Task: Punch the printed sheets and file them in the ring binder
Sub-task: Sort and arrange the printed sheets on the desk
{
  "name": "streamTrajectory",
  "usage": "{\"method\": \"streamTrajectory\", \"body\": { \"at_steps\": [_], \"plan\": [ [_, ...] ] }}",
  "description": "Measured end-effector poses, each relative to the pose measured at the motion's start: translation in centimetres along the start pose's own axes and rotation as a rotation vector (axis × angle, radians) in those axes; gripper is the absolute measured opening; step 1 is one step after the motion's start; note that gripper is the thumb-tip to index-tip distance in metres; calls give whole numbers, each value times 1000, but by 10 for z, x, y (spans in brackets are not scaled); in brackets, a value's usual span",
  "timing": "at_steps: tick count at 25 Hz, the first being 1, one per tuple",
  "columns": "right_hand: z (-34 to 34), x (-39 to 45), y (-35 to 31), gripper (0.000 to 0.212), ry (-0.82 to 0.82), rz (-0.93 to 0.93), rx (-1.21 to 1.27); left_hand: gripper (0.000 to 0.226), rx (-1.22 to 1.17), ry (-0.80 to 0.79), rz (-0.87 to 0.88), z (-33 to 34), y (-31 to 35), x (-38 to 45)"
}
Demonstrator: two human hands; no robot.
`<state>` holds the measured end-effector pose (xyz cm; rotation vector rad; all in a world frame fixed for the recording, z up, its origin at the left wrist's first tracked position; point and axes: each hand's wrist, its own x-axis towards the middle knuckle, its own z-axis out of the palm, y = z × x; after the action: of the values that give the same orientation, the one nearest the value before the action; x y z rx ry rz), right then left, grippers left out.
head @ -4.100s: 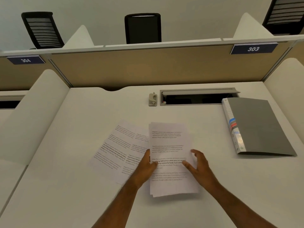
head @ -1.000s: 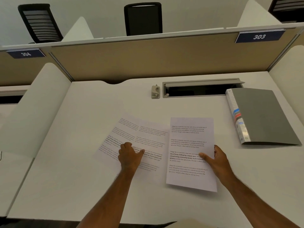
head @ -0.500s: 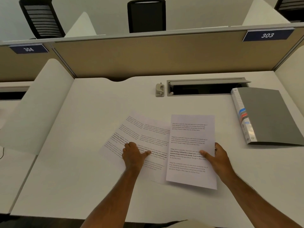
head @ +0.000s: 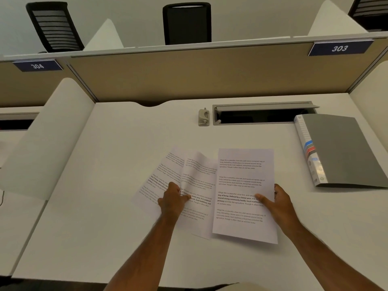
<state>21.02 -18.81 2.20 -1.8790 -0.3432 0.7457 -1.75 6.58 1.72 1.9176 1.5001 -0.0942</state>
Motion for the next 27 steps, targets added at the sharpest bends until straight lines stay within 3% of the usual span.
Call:
{"method": "streamTrajectory", "body": {
  "at_steps": [2,6,18,27],
  "plan": [
    [-2,1,1,50,4,1,1,46,-112,-30,15,-2,4,-3],
    [-8,3,5,49,10,7,-4,67,-280,-18,87,-15,15,-12],
    [-22,6,4,49,38,-4,-23,63,-564,-42,222,-56,79,-46],
    [-16,10,-8,49,-77,107,247,65,-742,-158,303,-45,110,-82]
  ]
}}
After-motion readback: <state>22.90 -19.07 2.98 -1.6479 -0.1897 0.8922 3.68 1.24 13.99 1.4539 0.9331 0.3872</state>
